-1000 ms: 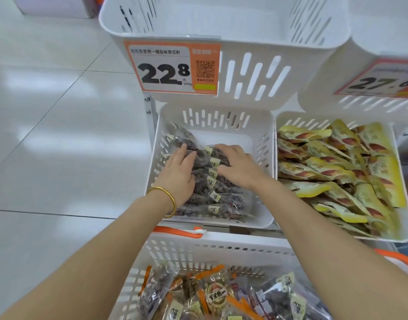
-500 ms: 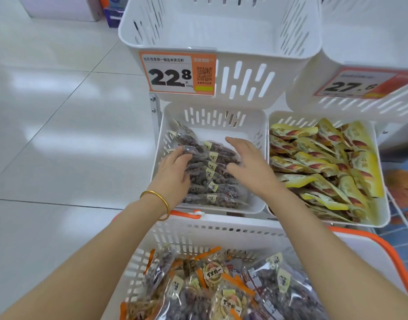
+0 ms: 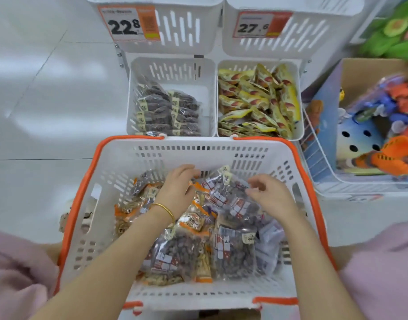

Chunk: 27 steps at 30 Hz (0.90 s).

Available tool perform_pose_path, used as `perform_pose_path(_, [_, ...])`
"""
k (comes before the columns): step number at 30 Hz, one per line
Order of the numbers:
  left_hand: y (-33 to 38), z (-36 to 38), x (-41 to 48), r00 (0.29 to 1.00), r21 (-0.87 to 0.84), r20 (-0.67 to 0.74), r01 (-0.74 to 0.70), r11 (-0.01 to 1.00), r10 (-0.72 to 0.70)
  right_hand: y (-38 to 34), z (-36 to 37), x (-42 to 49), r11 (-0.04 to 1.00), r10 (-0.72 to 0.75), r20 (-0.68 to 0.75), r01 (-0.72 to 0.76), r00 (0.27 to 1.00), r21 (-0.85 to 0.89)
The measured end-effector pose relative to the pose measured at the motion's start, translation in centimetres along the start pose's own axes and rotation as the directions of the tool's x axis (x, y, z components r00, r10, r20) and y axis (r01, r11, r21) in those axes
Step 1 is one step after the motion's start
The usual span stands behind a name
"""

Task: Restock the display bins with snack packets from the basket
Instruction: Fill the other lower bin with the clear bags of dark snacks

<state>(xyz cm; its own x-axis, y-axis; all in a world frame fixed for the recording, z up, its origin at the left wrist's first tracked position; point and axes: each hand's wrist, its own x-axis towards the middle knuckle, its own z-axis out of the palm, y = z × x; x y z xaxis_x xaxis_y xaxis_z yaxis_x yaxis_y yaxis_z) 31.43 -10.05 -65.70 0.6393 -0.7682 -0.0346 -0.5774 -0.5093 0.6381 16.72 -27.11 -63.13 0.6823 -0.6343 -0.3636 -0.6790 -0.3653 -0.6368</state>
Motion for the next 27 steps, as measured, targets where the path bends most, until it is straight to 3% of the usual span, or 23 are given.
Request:
perform_pose_path(3, [0.8,1.0,-0.2,0.998,0.049,0.063,0.006,0.999,-0.009,0.8,0.5,0.1,0.976,0.005,0.192,0.037,0.981,-0.213])
perform_pose_path(5, [1.0,1.6,0.0,0.995,0.071,0.104,-0.003,0.997,-0.004,1.1,1.1,0.4,0.948,-0.026,0.165,0.076,0.986,-0.308])
perform_pose_path(8, [1.2,2.3,0.5,0.990,0.052,0.142,0.011,0.999,-0.018,1.8,1.3,1.7,0.965,-0.110,0.036,0.115,0.993,-0.234])
perform_pose_path(13, [1.3,2.5,1.1,0.990,0.015,0.130,0.048,0.999,-0.050,2.0,1.7,4.2,0.954,-0.094,0.214,0.150,0.972,-0.259])
perform_pose_path(15, [1.3,2.3,1.2,0.991,-0.011,0.119,0.069,0.998,-0.067,2.1,1.8,4.2,0.953,-0.123,0.188,0.169,0.974,-0.253])
perform_pose_path(20, [2.3,1.3,1.1,0.984,-0.143,0.132,0.137,0.980,-0.118,1.2,0.7,3.0,0.978,-0.209,0.165,0.206,0.964,0.035])
perform_pose_path(24, [3.5,-0.2,1.2,0.956,-0.343,0.235,0.248,0.906,-0.173,-0.4,-1.0,2.3,0.955,-0.264,0.175,0.232,0.948,0.183])
perform_pose_path(27, [3.7,-1.1,1.5,0.951,-0.330,0.273,0.232,0.915,-0.143,-1.7,-1.7,1.9,0.927,-0.304,0.178,0.248,0.936,0.281])
